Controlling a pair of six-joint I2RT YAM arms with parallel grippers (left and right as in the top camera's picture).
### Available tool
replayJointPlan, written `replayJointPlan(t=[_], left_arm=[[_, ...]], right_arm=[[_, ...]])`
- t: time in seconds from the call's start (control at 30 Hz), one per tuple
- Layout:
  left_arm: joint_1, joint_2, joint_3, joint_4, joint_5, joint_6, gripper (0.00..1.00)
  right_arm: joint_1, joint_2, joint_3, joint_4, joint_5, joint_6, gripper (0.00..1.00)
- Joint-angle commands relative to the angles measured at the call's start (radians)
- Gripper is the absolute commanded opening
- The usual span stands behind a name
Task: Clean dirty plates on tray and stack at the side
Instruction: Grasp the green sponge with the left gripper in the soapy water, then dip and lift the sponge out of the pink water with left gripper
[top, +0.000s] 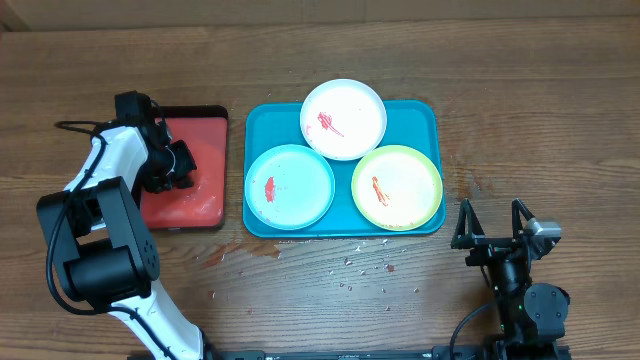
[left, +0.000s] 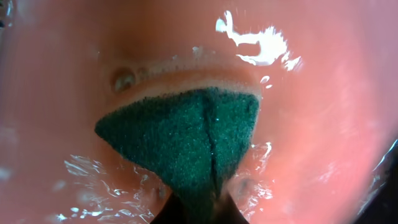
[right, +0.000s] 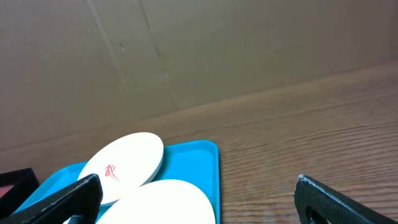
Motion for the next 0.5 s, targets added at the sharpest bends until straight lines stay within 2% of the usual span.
replayJointPlan(t=[0.0,0.03,0.07,0.23,0.3,0.37,0.4,0.47], left_arm=[[-0.002,0.018,-0.004,-0.007,0.019,0.010,0.25],[-0.002,0.018,-0.004,-0.013,0.019,0.010,0.78],[-0.002,0.018,-0.004,-0.024,0.019,0.010,1.00],[-0.002,0.018,-0.004,-0.084,0.021,0.010,1.00],[-0.002,0.018,-0.004,-0.098,0.021,0.010,0.82],[-0.002,0.018,-0.004,-0.100,0.021,0.010,0.56],[-0.002,0.018,-0.004,-0.100,0.022,0.010,0.36],[-0.002,0.018,-0.004,-0.100,0.022,0.010,0.06]], right_arm=[[-0.003,-0.006,-0.010,0.006,0.010,-0.003,1.00],[-0.003,-0.006,-0.010,0.006,0.010,-0.003,1.00],[-0.003,-0.006,-0.010,0.006,0.010,-0.003,1.00],[-0.003,-0.006,-0.010,0.006,0.010,-0.003,1.00],[-0.003,-0.006,-0.010,0.006,0.010,-0.003,1.00],[-0.003,-0.006,-0.010,0.006,0.010,-0.003,1.00],[-0.003,-0.006,-0.010,0.006,0.010,-0.003,1.00],[-0.003,-0.006,-0.010,0.006,0.010,-0.003,1.00]])
